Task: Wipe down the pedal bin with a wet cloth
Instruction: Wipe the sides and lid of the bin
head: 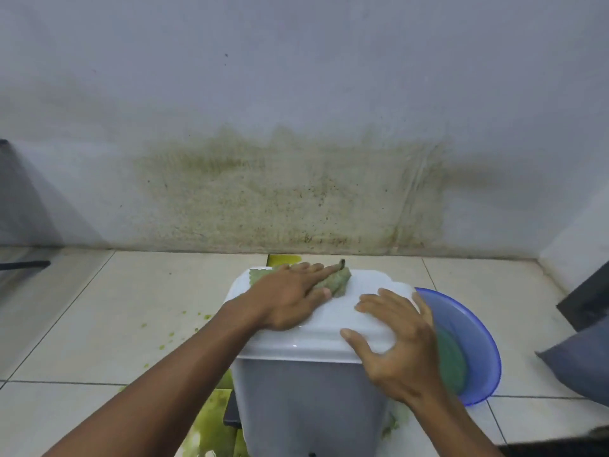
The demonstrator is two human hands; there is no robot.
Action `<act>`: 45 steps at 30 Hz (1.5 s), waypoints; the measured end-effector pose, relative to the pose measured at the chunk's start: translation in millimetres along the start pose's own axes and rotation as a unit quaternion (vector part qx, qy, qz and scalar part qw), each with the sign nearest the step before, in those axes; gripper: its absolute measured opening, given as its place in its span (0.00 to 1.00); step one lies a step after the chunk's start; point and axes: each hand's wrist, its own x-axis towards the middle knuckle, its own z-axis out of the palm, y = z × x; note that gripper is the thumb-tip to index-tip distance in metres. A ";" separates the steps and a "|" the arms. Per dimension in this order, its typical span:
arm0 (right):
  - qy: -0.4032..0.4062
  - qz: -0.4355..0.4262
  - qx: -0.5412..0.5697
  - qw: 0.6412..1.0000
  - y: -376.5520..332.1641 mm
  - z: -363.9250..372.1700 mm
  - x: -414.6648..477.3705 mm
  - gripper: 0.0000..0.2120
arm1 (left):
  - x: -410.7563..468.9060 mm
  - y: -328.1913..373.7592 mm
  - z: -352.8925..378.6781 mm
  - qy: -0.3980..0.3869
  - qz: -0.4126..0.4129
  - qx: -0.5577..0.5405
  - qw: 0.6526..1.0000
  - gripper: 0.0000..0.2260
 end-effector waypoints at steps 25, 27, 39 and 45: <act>-0.108 0.206 -0.034 0.972 -54.3 60.0 16.1 0.26 | -12.6 -9.3 20.7 0.085 -0.099 -0.100 0.986 0.24; -0.100 0.220 -0.009 0.970 -56.1 65.3 1.9 0.27 | -1.5 -11.6 15.8 0.088 -0.134 -0.125 0.979 0.24; -0.242 0.053 0.063 0.967 -16.9 14.3 2.2 0.38 | -14.9 10.8 42.2 0.158 -0.152 -0.181 0.959 0.27; -0.260 0.025 0.122 0.958 0.7 -5.8 -35.1 0.66 | -42.5 16.6 57.7 0.172 0.006 -0.032 0.984 0.24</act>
